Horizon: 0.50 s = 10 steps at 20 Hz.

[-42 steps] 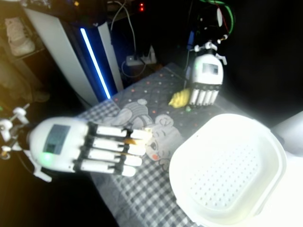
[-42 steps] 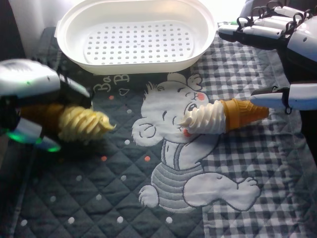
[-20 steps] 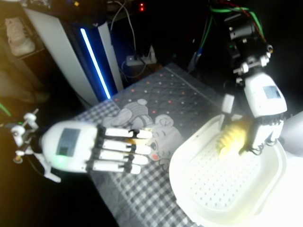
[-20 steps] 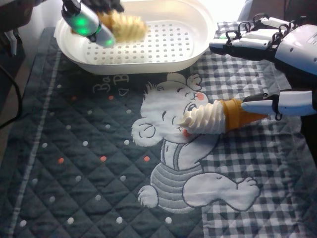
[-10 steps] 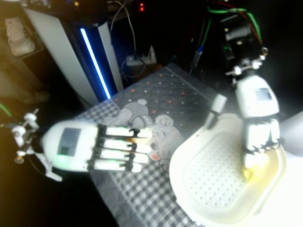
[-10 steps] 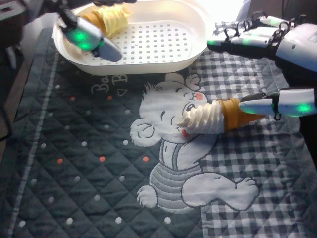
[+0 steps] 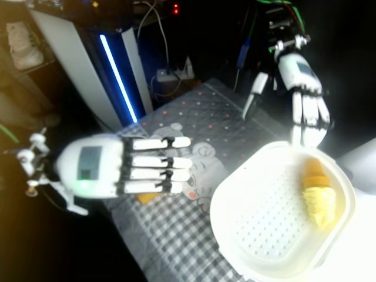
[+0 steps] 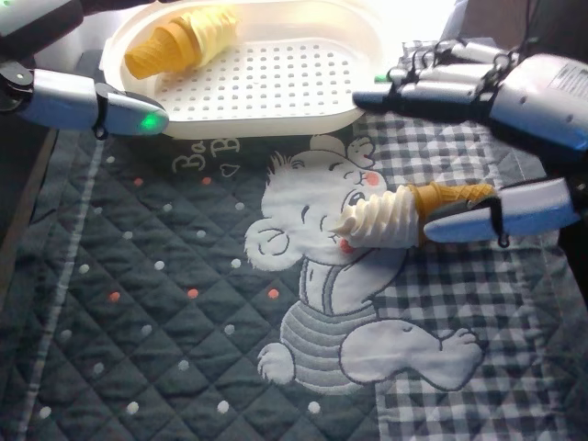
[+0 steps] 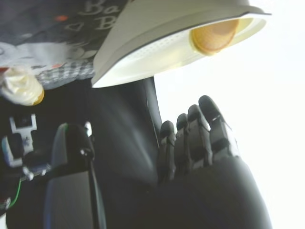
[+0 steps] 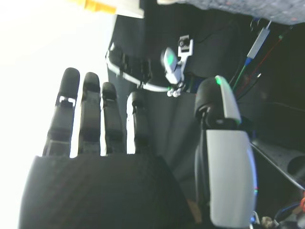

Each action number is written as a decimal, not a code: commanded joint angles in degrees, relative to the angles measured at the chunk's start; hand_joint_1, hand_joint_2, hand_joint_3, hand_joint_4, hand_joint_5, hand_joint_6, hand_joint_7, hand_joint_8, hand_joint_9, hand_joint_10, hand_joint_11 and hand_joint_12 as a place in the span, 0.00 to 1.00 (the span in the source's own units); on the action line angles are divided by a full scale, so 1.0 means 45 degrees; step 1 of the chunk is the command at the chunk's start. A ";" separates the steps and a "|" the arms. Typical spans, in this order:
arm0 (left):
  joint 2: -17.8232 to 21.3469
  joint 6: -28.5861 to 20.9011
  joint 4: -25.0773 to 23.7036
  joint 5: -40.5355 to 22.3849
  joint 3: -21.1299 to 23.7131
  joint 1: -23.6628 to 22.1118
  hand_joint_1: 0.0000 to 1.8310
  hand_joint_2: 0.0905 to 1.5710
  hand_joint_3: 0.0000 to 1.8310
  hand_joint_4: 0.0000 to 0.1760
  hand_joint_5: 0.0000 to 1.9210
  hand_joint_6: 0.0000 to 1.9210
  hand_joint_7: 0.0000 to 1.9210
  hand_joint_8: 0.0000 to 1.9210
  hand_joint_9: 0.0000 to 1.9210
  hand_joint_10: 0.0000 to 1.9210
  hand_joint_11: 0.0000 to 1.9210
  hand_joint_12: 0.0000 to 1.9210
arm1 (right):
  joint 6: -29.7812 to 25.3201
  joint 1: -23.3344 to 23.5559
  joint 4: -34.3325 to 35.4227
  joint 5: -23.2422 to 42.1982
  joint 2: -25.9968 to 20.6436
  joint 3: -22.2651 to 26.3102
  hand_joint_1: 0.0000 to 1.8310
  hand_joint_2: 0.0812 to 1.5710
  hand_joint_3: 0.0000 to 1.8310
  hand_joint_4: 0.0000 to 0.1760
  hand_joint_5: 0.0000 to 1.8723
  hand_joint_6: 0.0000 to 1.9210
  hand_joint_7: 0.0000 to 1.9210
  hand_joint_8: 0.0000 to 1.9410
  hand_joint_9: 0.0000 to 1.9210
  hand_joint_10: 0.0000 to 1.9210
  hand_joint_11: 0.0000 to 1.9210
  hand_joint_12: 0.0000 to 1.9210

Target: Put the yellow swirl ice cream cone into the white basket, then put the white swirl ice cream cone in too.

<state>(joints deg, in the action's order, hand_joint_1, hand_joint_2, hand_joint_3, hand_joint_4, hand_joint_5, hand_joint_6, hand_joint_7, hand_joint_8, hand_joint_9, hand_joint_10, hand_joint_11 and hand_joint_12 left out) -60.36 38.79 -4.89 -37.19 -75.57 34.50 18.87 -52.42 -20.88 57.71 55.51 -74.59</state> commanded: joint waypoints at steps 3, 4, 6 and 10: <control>0.0108 -0.0144 0.0174 -0.2091 0.0251 0.0063 0.48 0.55 0.00 0.22 0.17 0.00 0.12 0.00 0.10 0.00 0.00 0.31 | -0.0458 0.0197 0.0109 0.0317 0.0332 -0.0287 0.47 0.56 0.00 0.60 0.14 0.01 0.11 0.01 0.17 0.01 0.02 0.50; 0.0146 -0.0144 0.0183 -0.2195 0.0333 0.0127 0.49 0.54 0.00 0.13 0.18 0.00 0.12 0.00 0.09 0.00 0.00 0.33 | -0.0460 0.0197 0.0015 0.0050 0.0436 -0.0336 0.52 0.53 0.00 0.53 0.15 0.00 0.14 0.00 0.20 0.01 0.05 0.48; 0.0185 -0.0146 0.0248 -0.2351 0.0437 0.0256 0.50 0.55 0.00 0.05 0.18 0.00 0.13 0.00 0.09 0.00 0.00 0.31 | -0.0461 0.0215 -0.0158 -0.0508 0.0773 -0.0610 0.51 0.54 0.00 0.54 0.14 0.00 0.15 0.00 0.21 0.01 0.06 0.48; 0.0104 -0.0143 0.0248 -0.2418 0.0439 0.0239 0.50 0.55 0.00 0.20 0.18 0.00 0.13 0.00 0.10 0.00 0.00 0.31 | -0.0512 0.0271 -0.0665 -0.1169 0.0870 -0.0793 0.56 0.53 0.00 0.55 0.16 0.00 0.19 0.00 0.25 0.01 0.07 0.48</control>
<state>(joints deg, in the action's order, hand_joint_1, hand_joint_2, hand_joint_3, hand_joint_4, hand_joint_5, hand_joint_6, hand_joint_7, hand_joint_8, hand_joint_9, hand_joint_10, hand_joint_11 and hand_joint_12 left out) -59.83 38.46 -4.82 -40.64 -73.52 36.01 16.91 -52.10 -26.09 47.27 59.42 -78.00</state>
